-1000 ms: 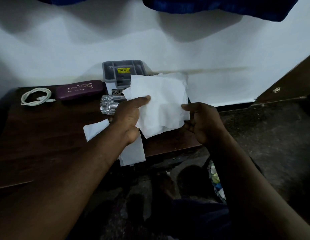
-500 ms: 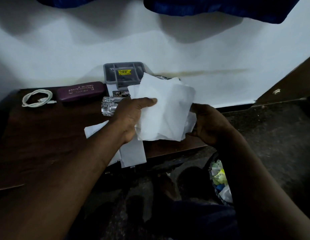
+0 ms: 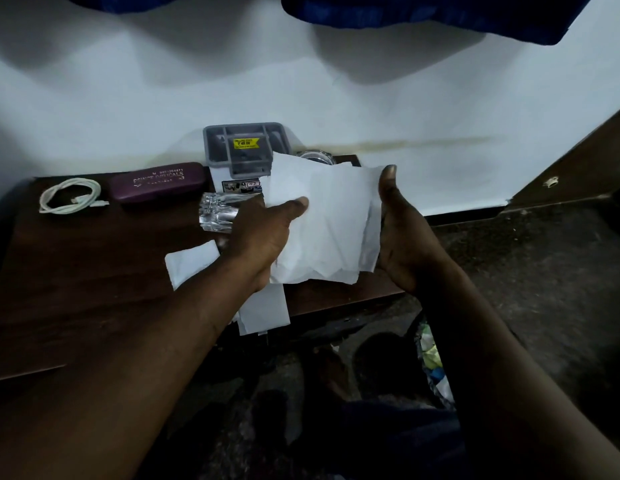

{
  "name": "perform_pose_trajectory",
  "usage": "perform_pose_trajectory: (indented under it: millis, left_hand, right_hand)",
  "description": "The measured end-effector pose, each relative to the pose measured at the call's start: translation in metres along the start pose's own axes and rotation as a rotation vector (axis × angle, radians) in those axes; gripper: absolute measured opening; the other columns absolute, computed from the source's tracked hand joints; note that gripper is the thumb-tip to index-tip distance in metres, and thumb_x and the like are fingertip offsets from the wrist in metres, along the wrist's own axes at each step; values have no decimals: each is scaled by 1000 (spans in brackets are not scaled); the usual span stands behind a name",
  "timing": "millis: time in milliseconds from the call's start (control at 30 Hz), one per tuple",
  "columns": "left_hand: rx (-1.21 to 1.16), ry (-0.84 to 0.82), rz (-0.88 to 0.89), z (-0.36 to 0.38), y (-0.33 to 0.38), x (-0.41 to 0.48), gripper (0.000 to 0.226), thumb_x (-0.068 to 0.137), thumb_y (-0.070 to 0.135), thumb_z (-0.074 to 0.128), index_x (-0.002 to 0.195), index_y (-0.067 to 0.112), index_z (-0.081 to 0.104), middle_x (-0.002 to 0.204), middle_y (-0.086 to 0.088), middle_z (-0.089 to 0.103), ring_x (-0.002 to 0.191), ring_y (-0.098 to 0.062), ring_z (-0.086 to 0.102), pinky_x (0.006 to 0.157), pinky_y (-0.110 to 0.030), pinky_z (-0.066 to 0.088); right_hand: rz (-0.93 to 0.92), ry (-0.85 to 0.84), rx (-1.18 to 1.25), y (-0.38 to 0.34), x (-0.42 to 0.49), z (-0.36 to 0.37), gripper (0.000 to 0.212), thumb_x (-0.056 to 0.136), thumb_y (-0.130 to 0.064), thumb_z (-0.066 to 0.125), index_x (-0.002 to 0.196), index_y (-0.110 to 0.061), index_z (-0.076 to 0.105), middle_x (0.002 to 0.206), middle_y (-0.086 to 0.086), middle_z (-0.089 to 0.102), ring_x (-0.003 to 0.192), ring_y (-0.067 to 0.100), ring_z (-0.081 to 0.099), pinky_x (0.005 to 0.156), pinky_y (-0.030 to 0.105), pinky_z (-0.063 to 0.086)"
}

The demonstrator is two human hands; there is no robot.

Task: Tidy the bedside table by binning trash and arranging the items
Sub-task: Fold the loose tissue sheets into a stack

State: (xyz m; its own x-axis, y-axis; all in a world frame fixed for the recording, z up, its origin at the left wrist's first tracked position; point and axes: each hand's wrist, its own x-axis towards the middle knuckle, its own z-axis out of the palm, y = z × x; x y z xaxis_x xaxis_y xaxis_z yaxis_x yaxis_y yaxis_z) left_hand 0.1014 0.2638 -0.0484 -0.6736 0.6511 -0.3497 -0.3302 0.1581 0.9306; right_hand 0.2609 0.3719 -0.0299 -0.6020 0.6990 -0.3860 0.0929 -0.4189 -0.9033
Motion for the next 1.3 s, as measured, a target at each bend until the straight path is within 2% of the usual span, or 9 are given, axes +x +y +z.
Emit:
perform_pose_trajectory:
  millis: [100, 200, 267, 367, 500, 767, 1067, 1200, 1300]
  left_hand:
    - [28, -2, 10, 0, -1, -1, 27, 86, 24, 81, 111, 18, 75, 102, 2, 79, 92, -19, 76, 89, -44, 61]
    - [103, -23, 46, 1, -2, -2, 29, 85, 21, 81, 113, 18, 75, 103, 3, 79, 94, -18, 75, 89, -43, 61]
    - [136, -33, 79, 2, -2, -3, 31, 85, 19, 80, 116, 17, 74, 104, 3, 78, 96, -19, 75, 89, -41, 60]
    - [150, -39, 201, 4, -1, -5, 28, 87, 16, 79, 114, 18, 75, 102, 8, 78, 96, -13, 74, 85, -32, 58]
    - [64, -58, 373, 6, 5, -7, 28, 84, 17, 81, 108, 30, 74, 104, 14, 78, 100, -6, 73, 87, -28, 58]
    - [270, -60, 275, 7, -13, -1, 40, 82, 28, 84, 119, 25, 70, 111, 10, 75, 101, -10, 71, 92, -37, 57]
    - [339, 42, 396, 10, -11, 2, 26, 80, 37, 81, 104, 33, 71, 93, 22, 72, 86, 5, 67, 72, -17, 52]
    - [288, -35, 237, 6, -21, 5, 39, 79, 26, 85, 117, 23, 74, 107, 9, 76, 98, -13, 72, 92, -40, 59]
    - [289, -45, 236, 7, -26, 4, 33, 82, 23, 82, 114, 25, 75, 106, 10, 77, 97, -12, 73, 94, -40, 58]
  right_hand:
    - [-43, -24, -99, 3, 0, 2, 66, 84, -66, 74, 131, -20, 71, 129, 5, 75, 121, 26, 71, 111, 52, 49]
    - [-131, 174, -341, 10, 3, 2, 39, 81, -25, 87, 116, -11, 77, 111, 5, 80, 106, 25, 76, 101, 51, 58]
    - [-137, 273, -420, 13, 3, 2, 37, 79, -14, 87, 114, -11, 77, 108, 4, 80, 104, 25, 76, 98, 50, 60]
    - [-211, 384, -490, 12, 1, 7, 37, 78, -19, 86, 114, -14, 77, 102, 1, 80, 96, 21, 76, 90, 48, 63]
    - [-370, 415, -340, 6, -5, 15, 45, 77, -24, 84, 120, -20, 75, 102, -3, 81, 93, 16, 78, 81, 48, 65]
    - [-260, 340, -491, 22, 3, 13, 52, 74, -27, 87, 124, -20, 73, 113, 2, 78, 107, 24, 74, 95, 50, 60]
    - [-310, 429, -435, 18, 0, 15, 43, 74, -39, 79, 114, -26, 76, 101, -5, 80, 95, 14, 76, 87, 46, 63]
    - [-150, 345, -492, 27, 8, 10, 49, 74, -30, 89, 118, -18, 73, 107, 2, 78, 100, 25, 75, 87, 50, 64]
    - [-121, 375, -598, 29, 10, 9, 49, 74, -29, 90, 118, -15, 73, 106, 4, 77, 100, 26, 74, 87, 47, 64]
